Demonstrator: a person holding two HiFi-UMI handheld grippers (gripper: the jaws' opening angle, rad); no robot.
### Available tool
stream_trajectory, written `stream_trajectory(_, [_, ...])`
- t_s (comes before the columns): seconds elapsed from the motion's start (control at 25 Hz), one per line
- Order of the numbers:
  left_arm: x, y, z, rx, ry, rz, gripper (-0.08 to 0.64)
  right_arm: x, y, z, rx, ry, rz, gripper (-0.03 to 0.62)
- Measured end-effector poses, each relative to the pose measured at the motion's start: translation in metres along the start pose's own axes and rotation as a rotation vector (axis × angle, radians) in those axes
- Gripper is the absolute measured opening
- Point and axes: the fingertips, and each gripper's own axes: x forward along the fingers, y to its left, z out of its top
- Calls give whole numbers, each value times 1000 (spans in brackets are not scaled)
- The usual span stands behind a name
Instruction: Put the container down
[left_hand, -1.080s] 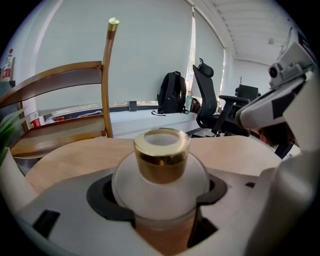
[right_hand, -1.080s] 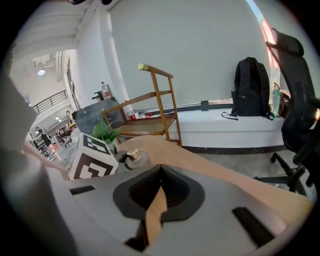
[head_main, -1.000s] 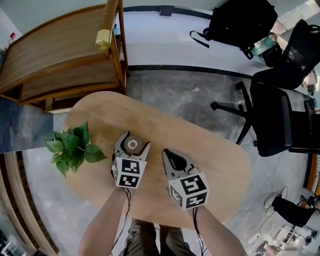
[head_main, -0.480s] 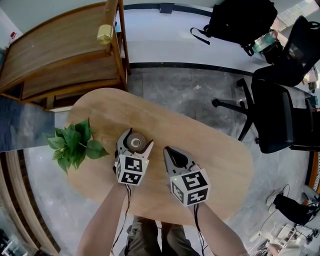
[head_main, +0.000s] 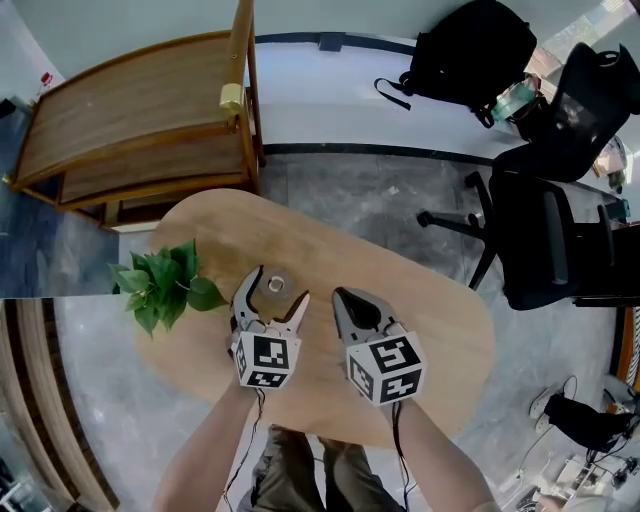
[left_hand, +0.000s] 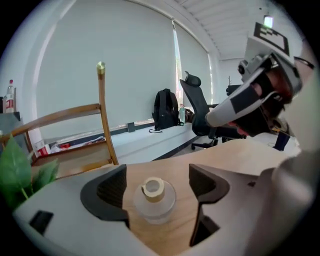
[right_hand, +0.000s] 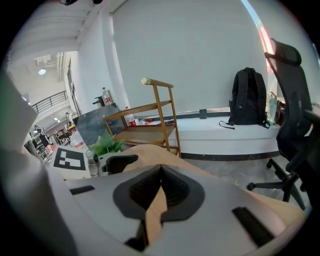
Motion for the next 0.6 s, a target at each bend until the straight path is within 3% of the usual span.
stream_trajectory(0.32, [-85,2,92,-26,-114,1,348,-71,21,68,-22,-89,5,-5])
stream_trajectory(0.4, [-115,9,121,-24,-161,37,198,-94,32,86,-27,-112,12,-5])
stream_trajectory(0.6, [-187,17,186,-25,-240,68,124,-156,59,134,-60,-185,31,-5])
